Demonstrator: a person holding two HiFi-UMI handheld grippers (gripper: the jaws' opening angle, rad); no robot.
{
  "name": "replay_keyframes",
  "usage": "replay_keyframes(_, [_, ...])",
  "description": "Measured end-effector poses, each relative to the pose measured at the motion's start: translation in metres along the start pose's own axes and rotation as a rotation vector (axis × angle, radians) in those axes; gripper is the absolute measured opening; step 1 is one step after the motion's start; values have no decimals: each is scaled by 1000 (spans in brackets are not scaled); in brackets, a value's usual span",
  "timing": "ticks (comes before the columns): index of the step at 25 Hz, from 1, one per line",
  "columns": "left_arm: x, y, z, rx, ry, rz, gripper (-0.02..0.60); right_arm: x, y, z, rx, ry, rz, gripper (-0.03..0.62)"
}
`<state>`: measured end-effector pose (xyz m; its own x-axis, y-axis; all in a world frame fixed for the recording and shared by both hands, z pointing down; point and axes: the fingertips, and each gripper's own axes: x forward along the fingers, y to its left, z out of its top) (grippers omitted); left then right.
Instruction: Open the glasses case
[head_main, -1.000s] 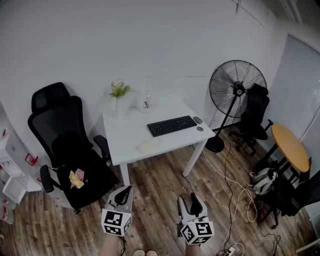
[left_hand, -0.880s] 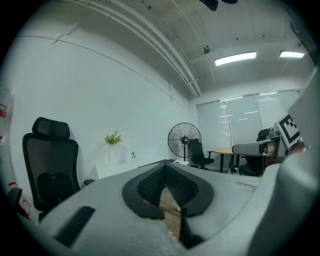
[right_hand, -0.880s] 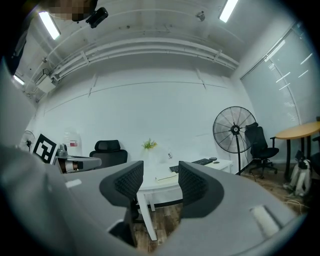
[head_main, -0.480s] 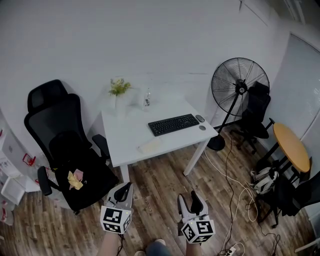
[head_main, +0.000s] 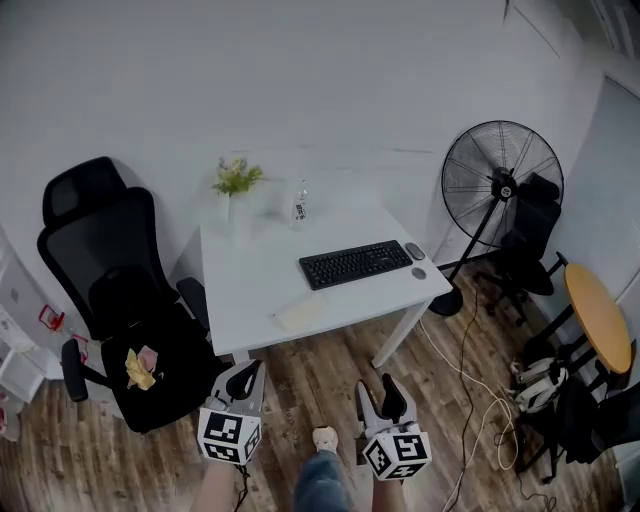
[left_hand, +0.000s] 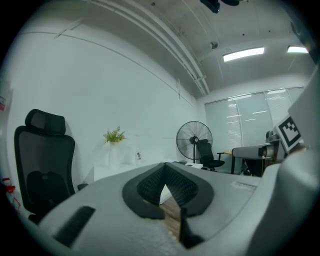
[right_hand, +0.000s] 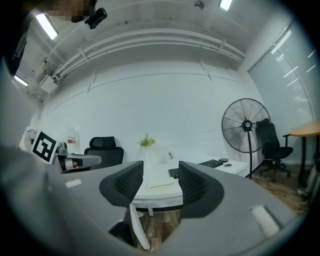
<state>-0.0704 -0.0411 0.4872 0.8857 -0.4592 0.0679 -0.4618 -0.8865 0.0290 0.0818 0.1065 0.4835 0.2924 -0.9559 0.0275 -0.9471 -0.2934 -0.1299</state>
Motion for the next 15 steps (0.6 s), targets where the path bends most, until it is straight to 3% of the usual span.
replay_keyframes(7, [100, 42, -3, -16, 26, 114, 8, 129, -50, -9, 14, 49, 123, 213])
replay_keyframes(15, [204, 85, 22, 0, 24, 264, 8, 265, -96, 5, 17, 82, 295, 213])
